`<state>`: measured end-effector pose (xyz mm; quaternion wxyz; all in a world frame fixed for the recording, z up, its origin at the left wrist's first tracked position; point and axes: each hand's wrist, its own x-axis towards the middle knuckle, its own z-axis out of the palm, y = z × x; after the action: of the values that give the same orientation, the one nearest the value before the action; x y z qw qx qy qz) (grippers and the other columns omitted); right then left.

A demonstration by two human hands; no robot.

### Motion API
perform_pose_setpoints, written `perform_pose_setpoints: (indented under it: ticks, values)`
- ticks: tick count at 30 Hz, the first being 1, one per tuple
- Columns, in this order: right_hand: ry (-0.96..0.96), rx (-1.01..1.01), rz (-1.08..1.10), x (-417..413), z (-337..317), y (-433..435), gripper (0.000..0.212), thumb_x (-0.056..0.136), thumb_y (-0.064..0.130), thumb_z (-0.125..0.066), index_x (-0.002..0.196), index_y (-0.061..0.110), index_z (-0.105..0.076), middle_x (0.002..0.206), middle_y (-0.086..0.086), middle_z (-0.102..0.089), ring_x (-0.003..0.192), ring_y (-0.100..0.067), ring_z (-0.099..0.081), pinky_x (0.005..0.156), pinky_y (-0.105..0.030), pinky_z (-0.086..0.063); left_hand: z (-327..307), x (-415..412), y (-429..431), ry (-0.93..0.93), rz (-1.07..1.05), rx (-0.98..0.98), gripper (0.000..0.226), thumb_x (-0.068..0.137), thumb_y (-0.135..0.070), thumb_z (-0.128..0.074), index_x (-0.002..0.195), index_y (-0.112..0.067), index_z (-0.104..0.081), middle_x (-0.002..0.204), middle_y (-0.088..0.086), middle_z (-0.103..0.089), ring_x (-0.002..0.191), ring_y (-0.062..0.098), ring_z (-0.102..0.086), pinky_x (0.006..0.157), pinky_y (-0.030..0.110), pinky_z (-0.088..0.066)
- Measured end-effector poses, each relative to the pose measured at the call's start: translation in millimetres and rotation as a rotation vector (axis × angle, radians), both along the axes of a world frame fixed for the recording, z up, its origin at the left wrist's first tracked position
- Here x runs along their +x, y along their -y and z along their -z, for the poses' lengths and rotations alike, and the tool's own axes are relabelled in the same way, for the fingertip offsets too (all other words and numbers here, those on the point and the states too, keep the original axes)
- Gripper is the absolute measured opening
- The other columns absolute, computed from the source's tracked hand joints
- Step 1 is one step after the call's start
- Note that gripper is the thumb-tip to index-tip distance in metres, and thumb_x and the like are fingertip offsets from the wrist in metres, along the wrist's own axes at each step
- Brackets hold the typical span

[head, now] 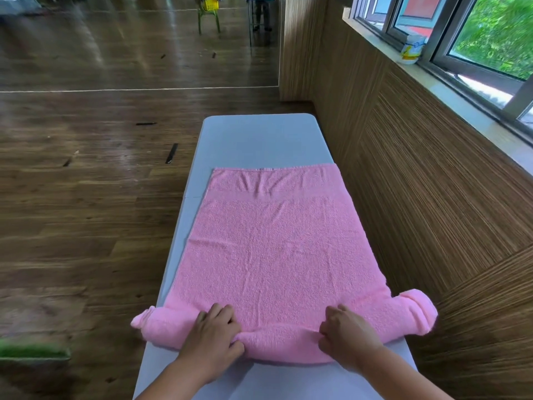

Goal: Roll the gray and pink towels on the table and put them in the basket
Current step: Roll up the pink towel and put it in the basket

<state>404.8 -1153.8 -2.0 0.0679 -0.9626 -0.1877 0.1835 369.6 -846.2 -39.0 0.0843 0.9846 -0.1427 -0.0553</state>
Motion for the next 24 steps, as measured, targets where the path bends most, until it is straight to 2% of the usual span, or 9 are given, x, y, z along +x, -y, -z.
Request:
perform_pose_setpoints:
  ticks: [2,4,7,10,13,16,20,22,24]
  values:
    - [-0.016,0.013,0.039,-0.1,5.7,1.3,0.028,0.094,0.033,-0.044,0.093,0.018,-0.068,0.079,0.006,-0.038,0.085,-0.021,-0.05,0.055,-0.025,-0.029,1.1,0.6,1.7,0.021,0.005,0.004,0.019,0.078,-0.042,-0.049,0.066,-0.028,-0.051,0.084,-0.015,-0.04,0.082,0.012,-0.042,0.068,0.032,-0.043]
    - [0.008,0.076,0.101,-1.6,8.6,0.2,0.022,0.092,0.024,-0.045,0.1,0.021,-0.065,0.082,0.007,-0.048,0.078,-0.022,-0.053,0.053,-0.025,-0.032,1.7,4.1,1.8,0.074,-0.003,0.008,0.017,0.079,-0.04,-0.049,0.067,-0.029,-0.051,0.081,-0.014,-0.04,0.078,0.012,-0.041,0.063,0.03,-0.04]
    - [0.089,0.164,0.151,-6.5,17.6,3.1,0.019,0.079,0.013,-0.059,0.09,0.028,-0.053,0.083,0.007,-0.055,0.064,-0.02,-0.05,0.051,-0.034,-0.036,-1.8,9.9,2.3,0.109,-0.035,-0.02,0.007,0.08,-0.036,-0.055,0.086,-0.038,-0.058,0.082,-0.016,-0.045,0.076,0.01,-0.048,0.062,0.024,-0.039]
    - [0.096,0.185,0.067,-12.4,21.9,12.1,0.019,0.071,0.027,-0.059,0.09,0.031,-0.06,0.09,0.013,-0.054,0.078,-0.014,-0.053,0.055,-0.027,-0.042,-4.0,9.2,5.0,0.079,-0.043,-0.114,0.022,0.077,-0.024,-0.065,0.088,-0.039,-0.053,0.086,-0.019,-0.049,0.078,0.007,-0.05,0.065,0.021,-0.036]
    - [0.131,0.122,-0.033,-13.6,25.9,20.2,0.038,0.063,0.04,-0.063,0.1,0.03,-0.068,0.097,0.014,-0.056,0.086,-0.013,-0.054,0.064,-0.024,-0.051,-1.9,3.4,3.7,0.072,-0.002,-0.112,0.017,0.086,-0.036,-0.055,0.102,-0.041,-0.059,0.105,-0.024,-0.055,0.092,0.006,-0.052,0.075,0.025,-0.043]
    - [0.19,0.035,-0.048,-9.7,25.3,18.0,0.031,0.056,0.038,-0.078,0.085,0.032,-0.071,0.086,0.015,-0.058,0.074,-0.012,-0.055,0.053,-0.023,-0.05,-1.2,3.4,-1.6,0.026,0.006,-0.023,0.044,0.073,-0.052,-0.059,0.116,-0.042,-0.062,0.118,-0.026,-0.059,0.102,0.006,-0.055,0.08,0.029,-0.048]
    - [0.151,-0.015,-0.042,-2.8,17.6,12.2,0.013,0.062,0.04,-0.071,0.063,0.027,-0.067,0.07,0.016,-0.051,0.069,-0.011,-0.053,0.04,-0.02,-0.026,-4.0,10.1,0.7,0.042,0.024,0.03,0.025,0.072,-0.043,-0.054,0.095,-0.041,-0.065,0.093,-0.027,-0.059,0.086,0.008,-0.049,0.069,0.028,-0.042]
    - [0.125,0.017,-0.053,-1.8,13.7,10.2,0.022,0.073,0.039,-0.057,0.07,0.021,-0.068,0.077,0.011,-0.048,0.08,-0.014,-0.052,0.045,-0.022,-0.02,-3.8,9.6,3.2,0.038,0.025,0.023,0.013,0.074,-0.041,-0.053,0.082,-0.038,-0.062,0.083,-0.023,-0.055,0.082,0.009,-0.043,0.065,0.029,-0.038]
    - [0.08,0.047,-0.022,0.4,12.1,9.1,0.028,0.084,0.039,-0.049,0.081,0.017,-0.067,0.087,0.008,-0.042,0.085,-0.014,-0.04,0.049,-0.027,-0.021,-2.0,6.0,4.1,0.064,0.041,0.024,0.006,0.073,-0.042,-0.055,0.073,-0.036,-0.057,0.079,-0.021,-0.047,0.078,0.009,-0.042,0.062,0.028,-0.035]
